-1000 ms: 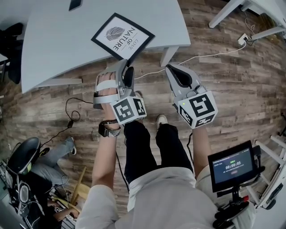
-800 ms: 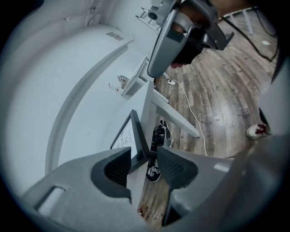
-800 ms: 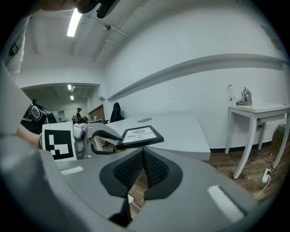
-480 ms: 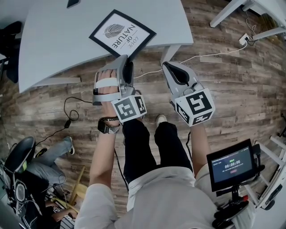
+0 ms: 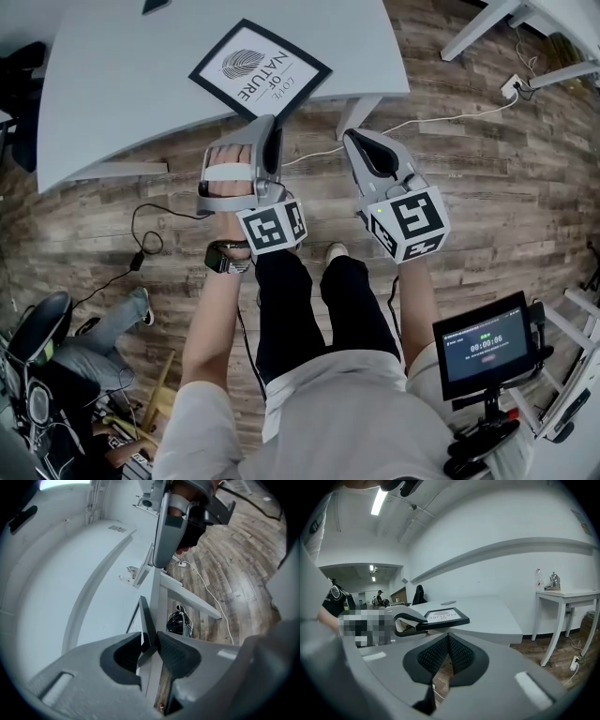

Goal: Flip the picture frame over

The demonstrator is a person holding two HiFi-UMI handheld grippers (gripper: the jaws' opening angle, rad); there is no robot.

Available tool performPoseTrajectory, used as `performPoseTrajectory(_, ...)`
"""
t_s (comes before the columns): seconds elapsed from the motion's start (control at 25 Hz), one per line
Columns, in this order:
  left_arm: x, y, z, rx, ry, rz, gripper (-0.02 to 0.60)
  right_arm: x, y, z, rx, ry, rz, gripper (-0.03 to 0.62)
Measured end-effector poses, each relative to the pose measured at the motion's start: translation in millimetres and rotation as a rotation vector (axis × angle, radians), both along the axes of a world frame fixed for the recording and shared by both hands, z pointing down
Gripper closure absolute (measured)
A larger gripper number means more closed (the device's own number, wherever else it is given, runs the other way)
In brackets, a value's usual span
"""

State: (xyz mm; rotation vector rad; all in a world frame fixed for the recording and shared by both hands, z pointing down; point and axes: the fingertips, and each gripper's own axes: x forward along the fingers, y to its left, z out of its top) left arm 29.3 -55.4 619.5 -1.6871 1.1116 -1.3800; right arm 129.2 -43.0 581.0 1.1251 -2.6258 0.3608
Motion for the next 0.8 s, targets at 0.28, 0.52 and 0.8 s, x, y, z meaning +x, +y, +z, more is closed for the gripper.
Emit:
performPoseTrajectory(0.28,3.6,3.1,-15.4,0.021,0.054,0.023,0.482,-2.2,-4.0,-10.3,-0.001,-0.004,0.016,0.592)
performPoseTrajectory(0.52,6.8,5.2,-42.7,0.035,0.112,0.037,0.494,-4.4,-5.1,-26.6,-0.021,0.018,0.012,0.592)
performPoseTrajectory(0.8,8.2,12.4,-88.9,0.006,0.183,0.029,0.500,-0.6,-1.2,-71.1,-0.042,0.020,0.017,0.592)
